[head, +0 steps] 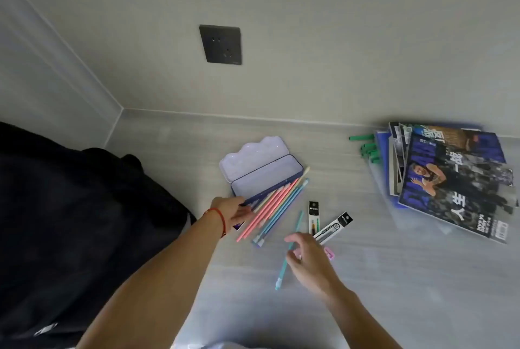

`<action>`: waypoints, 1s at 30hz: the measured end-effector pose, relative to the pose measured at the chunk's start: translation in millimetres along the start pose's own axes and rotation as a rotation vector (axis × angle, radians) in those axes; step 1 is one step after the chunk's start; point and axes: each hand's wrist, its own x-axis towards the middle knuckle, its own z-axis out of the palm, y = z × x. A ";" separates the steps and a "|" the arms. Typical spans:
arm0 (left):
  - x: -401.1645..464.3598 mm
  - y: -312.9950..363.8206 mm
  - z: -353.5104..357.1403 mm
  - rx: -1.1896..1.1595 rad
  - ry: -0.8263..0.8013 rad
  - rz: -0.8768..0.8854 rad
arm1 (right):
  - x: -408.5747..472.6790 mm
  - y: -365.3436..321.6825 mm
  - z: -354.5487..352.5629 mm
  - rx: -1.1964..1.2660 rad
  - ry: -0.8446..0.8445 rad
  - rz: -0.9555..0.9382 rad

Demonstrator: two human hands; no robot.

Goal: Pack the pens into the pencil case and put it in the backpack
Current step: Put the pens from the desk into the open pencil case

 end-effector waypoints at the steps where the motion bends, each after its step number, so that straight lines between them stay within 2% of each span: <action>1: -0.2 2.8 -1.6 0.001 -0.001 0.006 | 4.3 -1.4 2.9 -0.008 0.016 -0.008; 6: -2.5 5.3 -28.3 0.010 0.052 0.054 | 11.8 -20.6 28.2 -0.264 0.080 -0.129; 11: -31.8 -13.0 -82.9 -0.005 0.140 0.161 | 30.8 -39.0 72.6 -0.586 -0.026 -0.306; 15: -59.5 -25.9 -103.7 0.023 0.119 0.229 | 42.5 -40.3 89.2 -0.767 -0.105 -0.393; 20: -81.7 -50.0 -114.3 0.048 0.079 0.262 | 46.1 -12.9 62.9 -0.760 0.004 -0.411; 24: -86.7 -82.7 -132.4 0.060 0.092 0.263 | 45.7 10.6 35.5 -0.732 -0.030 -0.361; 30: -76.5 -124.8 -151.8 0.206 0.103 0.192 | 38.0 26.7 15.9 -0.737 -0.025 -0.348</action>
